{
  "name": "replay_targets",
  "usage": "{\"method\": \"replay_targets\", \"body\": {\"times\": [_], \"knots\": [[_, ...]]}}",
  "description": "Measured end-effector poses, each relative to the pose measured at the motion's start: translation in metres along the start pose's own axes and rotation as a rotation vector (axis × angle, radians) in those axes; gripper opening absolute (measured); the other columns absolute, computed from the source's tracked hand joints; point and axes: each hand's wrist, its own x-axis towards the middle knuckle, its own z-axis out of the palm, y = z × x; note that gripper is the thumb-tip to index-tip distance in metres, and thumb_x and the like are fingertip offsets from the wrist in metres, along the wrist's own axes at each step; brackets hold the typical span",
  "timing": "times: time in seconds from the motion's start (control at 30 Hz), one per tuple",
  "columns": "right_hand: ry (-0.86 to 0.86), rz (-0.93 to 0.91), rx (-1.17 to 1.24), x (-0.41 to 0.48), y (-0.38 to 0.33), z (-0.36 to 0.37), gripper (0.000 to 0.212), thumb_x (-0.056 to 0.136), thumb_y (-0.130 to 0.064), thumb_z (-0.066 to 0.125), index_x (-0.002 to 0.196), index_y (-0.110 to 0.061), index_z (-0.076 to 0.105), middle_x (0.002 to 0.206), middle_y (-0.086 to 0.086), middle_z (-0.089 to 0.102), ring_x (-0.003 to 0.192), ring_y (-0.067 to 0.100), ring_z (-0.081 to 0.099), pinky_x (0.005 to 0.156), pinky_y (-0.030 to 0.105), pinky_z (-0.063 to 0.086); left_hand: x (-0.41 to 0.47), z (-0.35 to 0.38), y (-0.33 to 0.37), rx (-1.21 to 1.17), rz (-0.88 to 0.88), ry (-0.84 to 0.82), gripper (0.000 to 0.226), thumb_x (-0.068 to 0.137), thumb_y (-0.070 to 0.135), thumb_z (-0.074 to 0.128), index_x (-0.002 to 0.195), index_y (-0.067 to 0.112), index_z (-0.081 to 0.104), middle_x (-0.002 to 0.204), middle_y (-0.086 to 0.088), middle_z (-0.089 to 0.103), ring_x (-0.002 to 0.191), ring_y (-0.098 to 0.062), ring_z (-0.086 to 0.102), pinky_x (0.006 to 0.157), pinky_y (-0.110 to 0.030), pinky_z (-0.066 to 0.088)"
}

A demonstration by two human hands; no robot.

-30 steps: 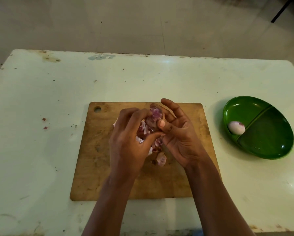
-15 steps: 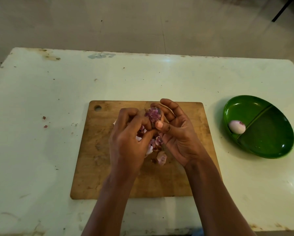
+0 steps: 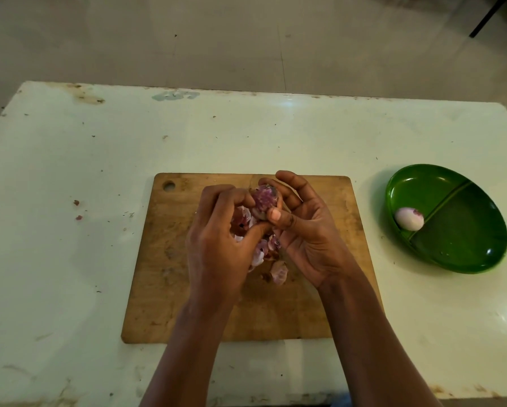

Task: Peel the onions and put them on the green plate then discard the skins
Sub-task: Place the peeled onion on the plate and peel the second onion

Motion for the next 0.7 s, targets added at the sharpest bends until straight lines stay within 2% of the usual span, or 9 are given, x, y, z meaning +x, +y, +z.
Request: {"method": "replay_targets", "body": {"times": [0.2,0.4,0.47,0.57,0.63,0.7], "knots": [[0.004,0.000,-0.004,0.0001,0.0005,0.0007,0.074,0.053,-0.007,0.089,0.119,-0.010,0.055,0.116,0.011,0.066,0.109,0.026,0.063,0.079,0.031,0.056,-0.0001,-0.0010,-0.0004,0.027,-0.005,-0.003,0.030,0.076,0.022,0.073,0.095,0.002,0.063,0.098,-0.009,0.058,0.085,-0.010,0.057,0.069,-0.016,0.053],[0.007,-0.002,0.004,0.0000,-0.0005,0.0016,0.072,0.054,-0.007,0.088,0.118,-0.010,0.056,0.115,0.012,0.066,0.107,0.025,0.064,0.078,0.030,0.056,-0.0018,0.0009,0.0009,0.034,0.064,0.005,0.018,0.076,0.016,0.071,0.077,0.000,0.063,0.089,-0.011,0.057,0.077,-0.009,0.052,0.060,-0.021,0.050],[0.016,0.002,-0.015,-0.0003,-0.0004,0.0016,0.072,0.054,-0.008,0.089,0.118,-0.010,0.056,0.115,0.012,0.066,0.108,0.026,0.063,0.077,0.031,0.056,-0.0016,0.0002,0.0006,0.012,0.038,-0.002,0.023,0.077,0.023,0.070,0.084,0.003,0.061,0.090,-0.007,0.057,0.078,-0.009,0.053,0.061,-0.021,0.051],[0.047,0.011,-0.012,-0.0013,-0.0011,0.0010,0.067,0.058,-0.007,0.083,0.119,-0.010,0.056,0.113,0.013,0.067,0.105,0.026,0.064,0.076,0.033,0.057,0.0018,-0.0027,0.0014,-0.096,-0.056,-0.053,0.037,0.073,0.033,0.075,0.103,0.016,0.058,0.100,0.002,0.059,0.086,-0.003,0.058,0.071,-0.013,0.050],[0.070,0.007,0.007,-0.0018,-0.0020,0.0001,0.062,0.061,-0.007,0.078,0.119,-0.010,0.056,0.109,0.013,0.068,0.100,0.025,0.066,0.077,0.032,0.058,0.0044,-0.0049,0.0023,-0.172,-0.100,-0.079,0.039,0.073,0.029,0.077,0.107,0.018,0.063,0.103,0.003,0.062,0.091,0.000,0.061,0.075,-0.011,0.050],[0.080,0.000,0.013,-0.0021,-0.0026,-0.0002,0.059,0.063,-0.007,0.077,0.118,-0.010,0.056,0.105,0.013,0.069,0.097,0.024,0.067,0.077,0.030,0.057,0.0064,-0.0073,0.0027,-0.206,-0.111,-0.063,0.031,0.075,0.020,0.073,0.104,0.016,0.065,0.099,0.004,0.065,0.090,0.002,0.062,0.074,-0.009,0.049]]}}
